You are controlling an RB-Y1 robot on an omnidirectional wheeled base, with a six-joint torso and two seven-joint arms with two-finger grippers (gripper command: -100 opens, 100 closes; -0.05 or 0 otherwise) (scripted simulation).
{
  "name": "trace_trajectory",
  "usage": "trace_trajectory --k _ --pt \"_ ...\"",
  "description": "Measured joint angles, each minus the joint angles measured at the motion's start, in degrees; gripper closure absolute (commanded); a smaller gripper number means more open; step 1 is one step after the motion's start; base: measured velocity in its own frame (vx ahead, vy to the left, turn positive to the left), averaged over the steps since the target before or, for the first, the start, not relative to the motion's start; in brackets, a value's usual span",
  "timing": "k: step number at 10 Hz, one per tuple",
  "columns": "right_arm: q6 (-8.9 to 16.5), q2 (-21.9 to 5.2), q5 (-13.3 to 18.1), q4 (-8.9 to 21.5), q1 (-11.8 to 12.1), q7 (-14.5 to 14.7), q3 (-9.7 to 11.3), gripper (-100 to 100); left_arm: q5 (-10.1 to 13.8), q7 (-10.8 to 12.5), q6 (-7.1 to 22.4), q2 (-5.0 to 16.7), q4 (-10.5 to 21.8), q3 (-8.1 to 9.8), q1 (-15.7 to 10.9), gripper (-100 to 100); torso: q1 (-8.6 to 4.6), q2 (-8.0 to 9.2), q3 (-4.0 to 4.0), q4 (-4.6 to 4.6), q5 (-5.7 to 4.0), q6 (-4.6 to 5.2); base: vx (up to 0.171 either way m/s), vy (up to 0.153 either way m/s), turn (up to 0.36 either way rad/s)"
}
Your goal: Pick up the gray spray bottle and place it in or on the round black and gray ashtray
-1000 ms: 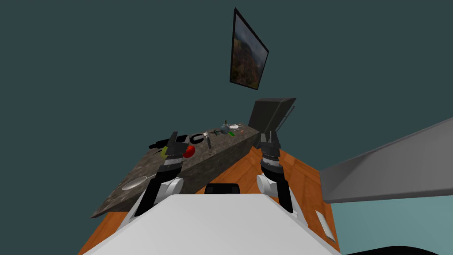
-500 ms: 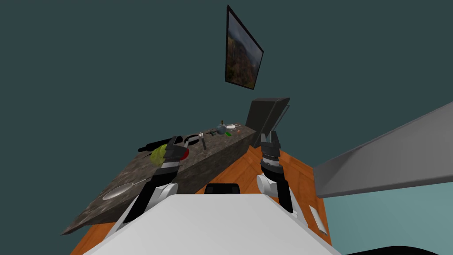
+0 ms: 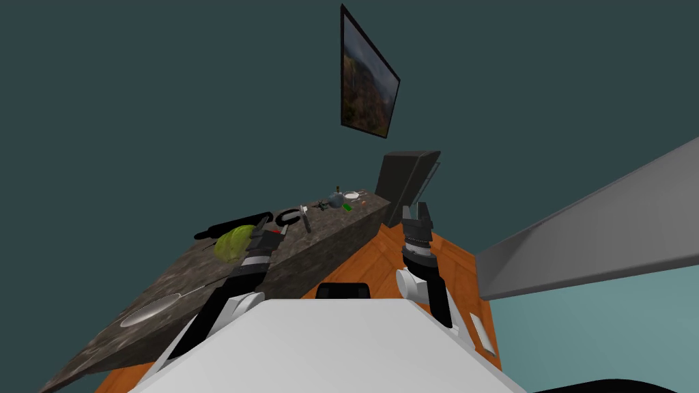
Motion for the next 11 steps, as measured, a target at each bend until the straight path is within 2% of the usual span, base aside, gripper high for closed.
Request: trace_trajectory --k 3,5,8,11 --pt "0.0 0.0 0.0 0.0 0.0 0.0 0.0 0 1.8 4.0 2.2 0.6 0.8 0.97 1.4 -100 0.16 0.04 0.02 0.01 0.03 0.0 0.033 -0.062 -0.048" --pt "0.0 0.0 0.0 0.0 0.0 0.0 0.0 0 3.4 6.9 3.9 1.3 1.8 2.22 1.9 -100 0.12 0.01 0.0 0.0 0.02 -0.01 0.041 -0.084 -0.043" --pt "0.0 0.0 0.0 0.0 0.0 0.0 0.0 0 6.2 11.8 5.8 2.9 3.0 4.07 4.3 -100 0.05 -0.05 -0.03 -0.01 0.0 -0.01 0.049 -0.081 -0.027" --pt "0.0 0.0 0.0 0.0 0.0 0.0 0.0 0 8.3 16.2 8.9 3.4 3.9 5.56 4.7 -100 0.09 0.01 0.0 0.0 0.01 -0.01 0.045 -0.087 -0.031"
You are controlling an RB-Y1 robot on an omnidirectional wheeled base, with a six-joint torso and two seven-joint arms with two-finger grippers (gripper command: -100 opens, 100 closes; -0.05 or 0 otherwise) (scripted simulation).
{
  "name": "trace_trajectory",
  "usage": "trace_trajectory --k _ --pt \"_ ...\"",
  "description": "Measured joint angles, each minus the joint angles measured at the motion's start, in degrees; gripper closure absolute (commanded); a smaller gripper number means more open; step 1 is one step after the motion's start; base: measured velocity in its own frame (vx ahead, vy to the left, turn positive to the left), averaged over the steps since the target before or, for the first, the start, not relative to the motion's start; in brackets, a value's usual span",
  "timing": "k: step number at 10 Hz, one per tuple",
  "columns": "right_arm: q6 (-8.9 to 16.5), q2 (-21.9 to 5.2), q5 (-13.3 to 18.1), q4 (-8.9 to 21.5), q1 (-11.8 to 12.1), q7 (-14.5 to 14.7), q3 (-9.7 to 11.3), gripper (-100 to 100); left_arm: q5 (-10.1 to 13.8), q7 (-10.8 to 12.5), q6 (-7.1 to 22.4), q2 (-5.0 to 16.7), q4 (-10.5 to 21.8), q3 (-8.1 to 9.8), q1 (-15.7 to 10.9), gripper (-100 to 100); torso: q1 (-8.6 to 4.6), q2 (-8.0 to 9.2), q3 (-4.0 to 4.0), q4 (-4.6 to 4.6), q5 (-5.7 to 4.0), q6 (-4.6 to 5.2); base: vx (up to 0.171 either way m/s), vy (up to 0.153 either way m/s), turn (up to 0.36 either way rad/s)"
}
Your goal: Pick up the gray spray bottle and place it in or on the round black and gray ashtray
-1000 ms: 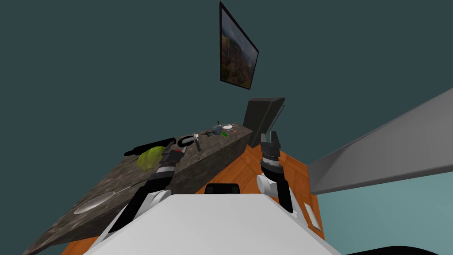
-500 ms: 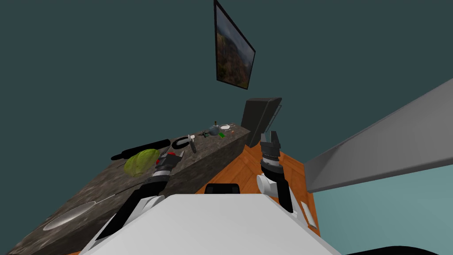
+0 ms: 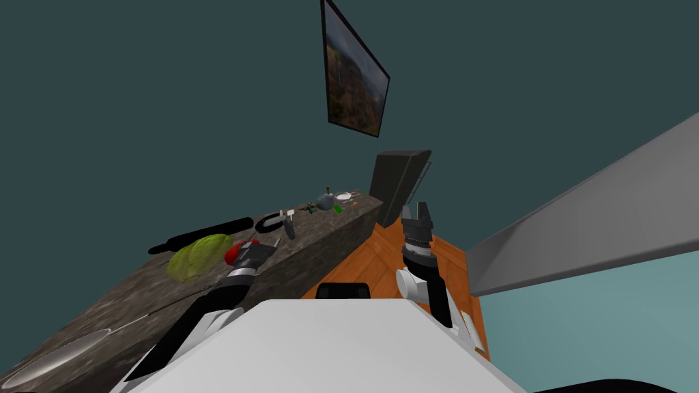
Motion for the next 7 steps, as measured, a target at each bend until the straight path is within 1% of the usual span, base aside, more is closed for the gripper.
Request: trace_trajectory --k 1,6,7 --pt "0.0 0.0 0.0 0.0 0.0 0.0 0.0 0 1.2 1.7 0.7 0.6 0.1 0.74 1.3 -100 -0.07 -0.05 -0.03 -0.01 -0.01 0.0 0.051 -0.076 -0.006" --pt "0.0 0.0 0.0 0.0 0.0 0.0 0.0 0 5.0 9.2 4.3 2.1 2.5 3.2 2.7 -100 0.03 -0.04 -0.03 -0.01 0.0 0.01 0.057 -0.081 -0.015" --pt "0.0 0.0 0.0 0.0 0.0 0.0 0.0 0 6.3 10.9 5.2 2.8 2.7 4.07 3.7 -100 -0.06 -0.05 -0.03 -0.01 -0.01 0.0 0.054 -0.082 0.007"
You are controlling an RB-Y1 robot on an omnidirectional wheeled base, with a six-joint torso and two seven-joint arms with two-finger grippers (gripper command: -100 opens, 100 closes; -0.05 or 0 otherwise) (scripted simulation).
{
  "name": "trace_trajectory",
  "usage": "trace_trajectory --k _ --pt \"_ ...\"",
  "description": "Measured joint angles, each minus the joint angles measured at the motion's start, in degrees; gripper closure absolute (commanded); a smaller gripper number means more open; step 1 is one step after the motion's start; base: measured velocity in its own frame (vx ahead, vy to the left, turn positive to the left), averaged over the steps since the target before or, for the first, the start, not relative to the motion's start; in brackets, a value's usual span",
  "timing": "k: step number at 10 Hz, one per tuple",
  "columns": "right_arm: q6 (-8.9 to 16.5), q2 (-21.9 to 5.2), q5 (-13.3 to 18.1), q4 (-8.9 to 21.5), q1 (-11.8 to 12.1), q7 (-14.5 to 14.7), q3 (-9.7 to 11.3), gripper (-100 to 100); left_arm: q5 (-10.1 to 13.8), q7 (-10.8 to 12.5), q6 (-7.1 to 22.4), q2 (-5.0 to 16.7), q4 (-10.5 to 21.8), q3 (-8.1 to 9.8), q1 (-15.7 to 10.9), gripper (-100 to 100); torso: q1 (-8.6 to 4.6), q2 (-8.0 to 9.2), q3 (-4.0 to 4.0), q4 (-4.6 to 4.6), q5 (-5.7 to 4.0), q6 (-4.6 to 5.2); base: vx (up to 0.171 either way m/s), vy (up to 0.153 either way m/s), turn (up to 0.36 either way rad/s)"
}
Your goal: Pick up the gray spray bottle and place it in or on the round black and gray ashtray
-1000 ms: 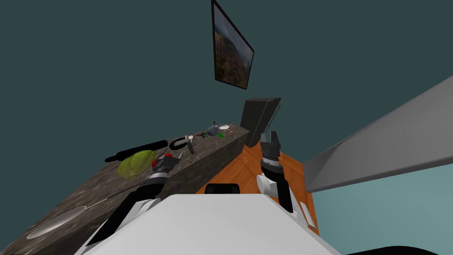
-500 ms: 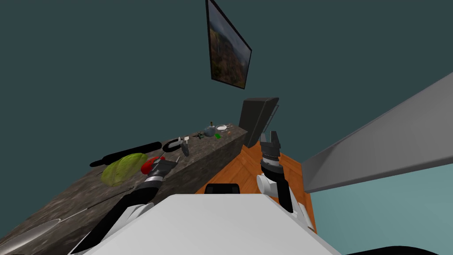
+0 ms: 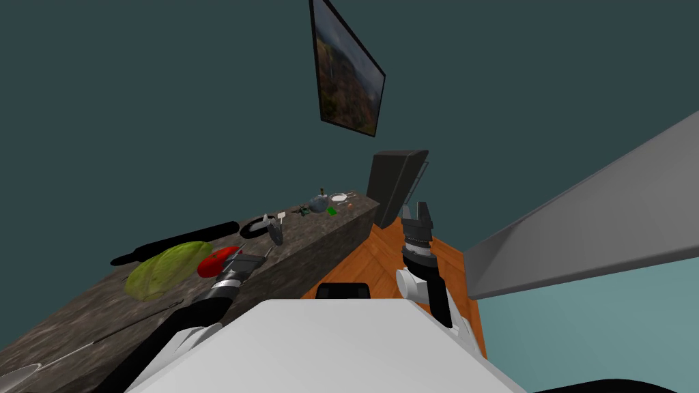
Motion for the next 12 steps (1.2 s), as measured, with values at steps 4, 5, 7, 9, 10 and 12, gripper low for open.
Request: trace_trajectory --k 4,5,7,9,10,12 --pt "0.0 0.0 0.0 0.0 0.0 0.0 0.0 0 3.3 6.1 3.5 1.5 2.1 2.65 0.2 -100 0.04 -0.05 -0.03 -0.01 0.01 0.0 0.065 -0.074 0.005" --pt "0.0 0.0 0.0 0.0 0.0 0.0 0.0 0 3.9 7.6 4.2 1.9 2.5 3.08 0.3 -100 0.11 -0.01 -0.01 -0.01 0.01 0.01 0.069 -0.061 0.013" --pt "0.0 0.0 0.0 0.0 0.0 0.0 0.0 0 5.8 10.7 5.1 3.3 3.9 4.26 0.9 -100 0.14 -0.01 -0.01 -0.01 0.03 0.01 0.064 -0.07 0.018" --pt "0.0 0.0 0.0 0.0 0.0 0.0 0.0 0 7.5 13.6 6.2 4.5 5.4 5.36 0.8 -100 0.06 -0.05 -0.03 -0.01 0.01 0.01 0.071 -0.083 0.023" --pt "0.0 0.0 0.0 0.0 0.0 0.0 0.0 0 8.5 15.2 7.3 5.0 5.7 6.29 0.9 -100 0.05 -0.07 -0.04 -0.02 0.0 0.0 0.061 -0.064 0.02" --pt "0.0 0.0 0.0 0.0 0.0 0.0 0.0 0 10.2 18.0 8.3 6.5 7.2 7.41 0.9 -100 0.11 -0.05 -0.03 -0.01 0.02 0.0 0.06 -0.064 0.031"
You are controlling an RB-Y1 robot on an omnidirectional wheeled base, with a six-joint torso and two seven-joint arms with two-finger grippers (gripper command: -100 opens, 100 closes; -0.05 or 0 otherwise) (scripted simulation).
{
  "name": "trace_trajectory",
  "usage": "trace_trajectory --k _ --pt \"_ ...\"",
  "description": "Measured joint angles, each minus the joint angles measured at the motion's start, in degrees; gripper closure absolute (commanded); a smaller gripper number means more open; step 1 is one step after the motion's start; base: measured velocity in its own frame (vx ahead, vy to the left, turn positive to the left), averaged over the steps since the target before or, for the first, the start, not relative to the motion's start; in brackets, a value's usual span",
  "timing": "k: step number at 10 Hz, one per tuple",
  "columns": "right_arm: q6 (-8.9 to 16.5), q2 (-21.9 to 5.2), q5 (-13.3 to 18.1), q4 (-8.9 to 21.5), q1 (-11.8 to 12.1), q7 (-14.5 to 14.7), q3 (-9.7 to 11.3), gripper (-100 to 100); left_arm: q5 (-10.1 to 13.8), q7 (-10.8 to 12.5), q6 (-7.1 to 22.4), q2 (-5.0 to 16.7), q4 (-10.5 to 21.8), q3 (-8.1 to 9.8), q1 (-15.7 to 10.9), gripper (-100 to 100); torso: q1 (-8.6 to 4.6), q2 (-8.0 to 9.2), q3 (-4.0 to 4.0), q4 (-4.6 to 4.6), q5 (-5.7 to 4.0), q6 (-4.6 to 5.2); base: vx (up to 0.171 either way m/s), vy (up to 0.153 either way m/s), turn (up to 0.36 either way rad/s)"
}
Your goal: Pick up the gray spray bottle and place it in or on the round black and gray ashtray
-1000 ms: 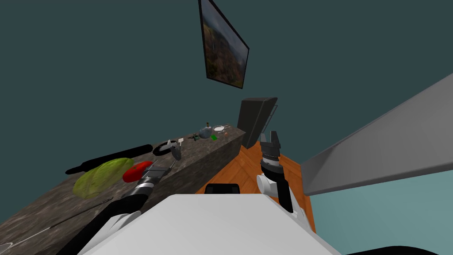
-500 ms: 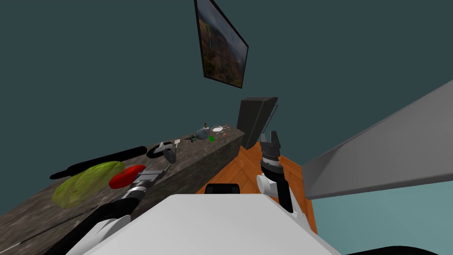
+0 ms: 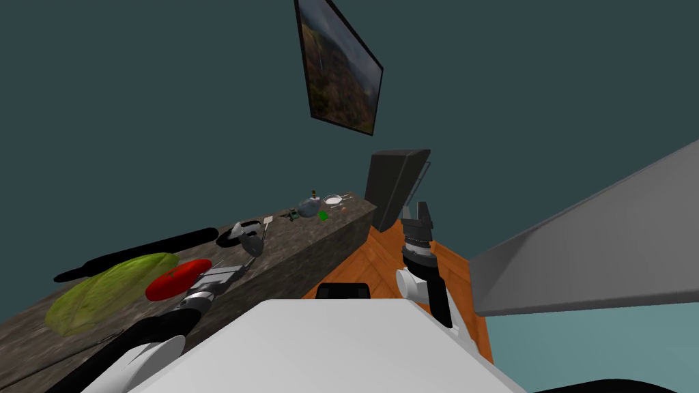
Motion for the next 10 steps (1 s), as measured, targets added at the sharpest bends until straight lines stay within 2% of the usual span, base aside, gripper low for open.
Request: trace_trajectory --k 7,10 --pt "0.0 0.0 0.0 0.0 0.0 0.0 0.0 0 6.1 10.1 4.6 5.1 4.4 4.64 -0.6 -100 -0.07 -0.04 -0.03 -0.02 -0.03 0.01 0.082 -0.081 0.053" --pt "0.0 0.0 0.0 0.0 0.0 0.0 0.0 0 9.2 14.8 6.9 8.5 6.8 7.27 -1.7 -100 0.07 -0.14 -0.08 -0.03 0.02 0.01 0.102 -0.058 0.084"
